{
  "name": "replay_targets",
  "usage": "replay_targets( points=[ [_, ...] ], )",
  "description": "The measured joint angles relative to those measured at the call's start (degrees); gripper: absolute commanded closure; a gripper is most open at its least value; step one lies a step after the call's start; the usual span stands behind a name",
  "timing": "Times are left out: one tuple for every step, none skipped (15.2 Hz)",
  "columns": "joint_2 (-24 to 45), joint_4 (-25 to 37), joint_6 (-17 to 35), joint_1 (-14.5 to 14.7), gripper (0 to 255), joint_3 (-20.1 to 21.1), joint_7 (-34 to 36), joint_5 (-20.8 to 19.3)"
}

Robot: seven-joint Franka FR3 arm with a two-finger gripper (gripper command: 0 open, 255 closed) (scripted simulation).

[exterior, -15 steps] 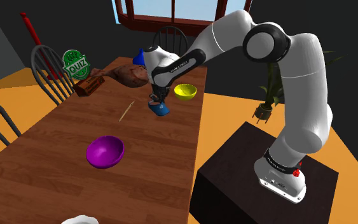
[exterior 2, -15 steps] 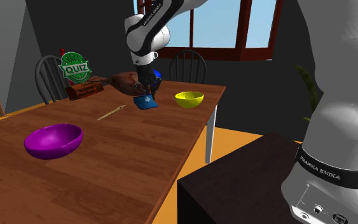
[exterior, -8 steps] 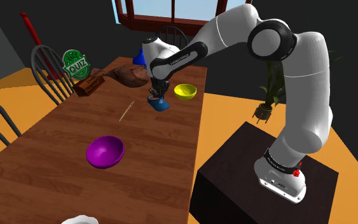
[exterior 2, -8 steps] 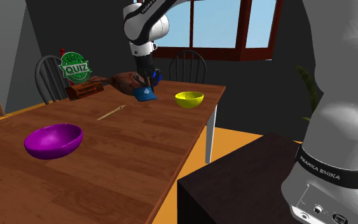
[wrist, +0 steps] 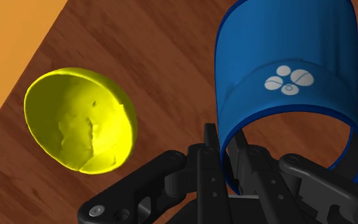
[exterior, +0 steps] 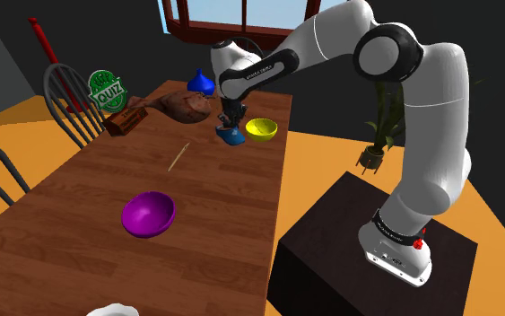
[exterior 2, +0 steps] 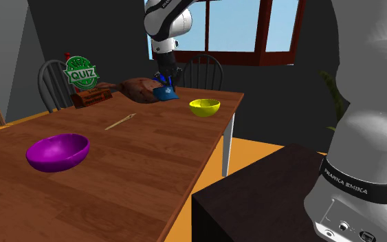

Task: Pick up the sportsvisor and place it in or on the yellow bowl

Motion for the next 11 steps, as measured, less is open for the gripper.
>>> replay_targets(
  points=[
    [-0.3,-0.5,0.4,-0.9,255,-0.2,-1.1,0.1],
    [-0.3,-0.6,0.7,-1.6,255,-0.5,-2.0,0.2],
    [0.1,0.2,0.6,-2.6,255,-0.8,-3.5,0.3],
    [0.0,-0.1,1.1,-3.6,255,-1.1,-4.6,0.4],
    [0.2,0.7,0.7,-4.4,255,-1.4,-6.0,0.6],
    [0.9,1.9,0.3,-5.1,255,-1.7,-7.2,0.7],
    [1.2,2.4,0.4,-5.8,255,-1.9,-8.2,0.8],
    [2.1,3.9,0.0,-6.6,255,-2.2,-9.5,0.9],
    [2.1,4.0,0.2,-7.5,255,-2.5,-10.7,1.1],
    [2.9,5.3,-0.1,-8.2,255,-2.7,-11.8,1.1],
    [3.3,5.9,-0.1,-9.2,255,-3.0,-13.2,1.3]
  ],
)
